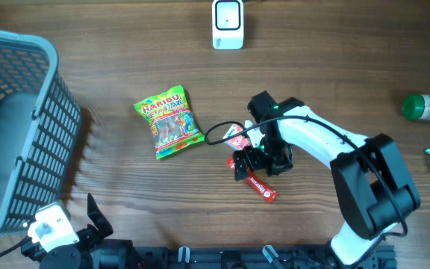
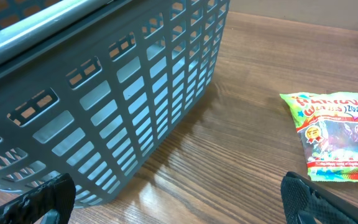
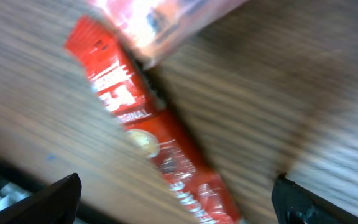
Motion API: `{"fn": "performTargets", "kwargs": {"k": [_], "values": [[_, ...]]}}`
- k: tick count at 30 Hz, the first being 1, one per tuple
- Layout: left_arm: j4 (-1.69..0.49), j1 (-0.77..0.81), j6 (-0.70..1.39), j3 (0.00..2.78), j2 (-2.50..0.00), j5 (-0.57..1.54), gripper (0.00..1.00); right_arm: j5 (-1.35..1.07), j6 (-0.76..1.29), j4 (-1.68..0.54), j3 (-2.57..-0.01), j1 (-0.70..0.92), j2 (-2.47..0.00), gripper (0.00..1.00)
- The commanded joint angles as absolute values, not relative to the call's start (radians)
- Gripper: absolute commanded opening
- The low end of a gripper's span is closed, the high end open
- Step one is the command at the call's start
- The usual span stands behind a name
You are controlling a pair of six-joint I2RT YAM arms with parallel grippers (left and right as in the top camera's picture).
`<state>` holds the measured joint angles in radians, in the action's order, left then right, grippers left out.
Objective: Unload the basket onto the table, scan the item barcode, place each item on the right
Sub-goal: 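Reach the right gripper to the red NESCAFE stick and grasp it, then lift the NESCAFE stick and move it toward the scanner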
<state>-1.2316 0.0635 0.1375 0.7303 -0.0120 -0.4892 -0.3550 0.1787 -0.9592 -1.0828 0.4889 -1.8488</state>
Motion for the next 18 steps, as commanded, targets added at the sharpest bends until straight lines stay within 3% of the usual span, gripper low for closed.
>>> {"fn": "performTargets", "kwargs": {"k": [1,10,12,18], "values": [[-1.229,0.057,0.142,0.731,-0.005,-0.49,1.0,-0.179,0.171,-0.947,-1.085,0.486,-1.745,1.0],[-1.229,0.057,0.142,0.731,-0.005,-0.49,1.0,-0.071,0.081,-0.923,-1.024,0.703,-1.68,0.99],[-1.229,0.057,0.142,0.731,-0.005,-0.49,1.0,-0.013,0.083,-0.884,-0.987,0.747,-1.68,0.86],[-1.229,0.057,0.142,0.731,-0.005,-0.49,1.0,0.056,0.106,-0.812,-0.919,0.765,-1.68,0.8]]}}
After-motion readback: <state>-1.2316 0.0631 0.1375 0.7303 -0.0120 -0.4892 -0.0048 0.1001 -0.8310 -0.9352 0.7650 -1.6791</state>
